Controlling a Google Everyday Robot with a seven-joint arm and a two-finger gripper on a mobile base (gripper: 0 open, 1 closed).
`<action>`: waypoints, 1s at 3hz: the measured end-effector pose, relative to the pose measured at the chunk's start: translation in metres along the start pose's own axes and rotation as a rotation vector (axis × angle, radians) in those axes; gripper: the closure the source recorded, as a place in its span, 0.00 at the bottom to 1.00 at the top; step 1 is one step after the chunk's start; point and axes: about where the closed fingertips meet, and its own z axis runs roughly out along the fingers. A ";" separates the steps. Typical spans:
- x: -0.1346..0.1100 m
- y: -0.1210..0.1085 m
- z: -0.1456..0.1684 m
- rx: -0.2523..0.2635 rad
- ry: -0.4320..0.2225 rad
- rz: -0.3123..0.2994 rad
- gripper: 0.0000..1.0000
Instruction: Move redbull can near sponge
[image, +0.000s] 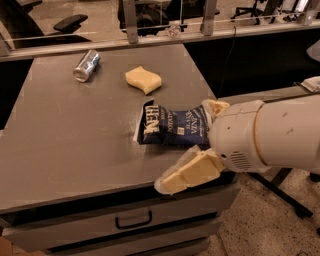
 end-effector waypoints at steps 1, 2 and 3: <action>-0.011 0.007 0.034 0.036 -0.107 -0.011 0.00; -0.043 0.007 0.064 0.071 -0.235 -0.021 0.00; -0.079 0.008 0.092 0.069 -0.358 0.020 0.00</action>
Offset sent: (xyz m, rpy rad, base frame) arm 0.0563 0.1153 0.0116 0.3899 -0.2535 -0.0377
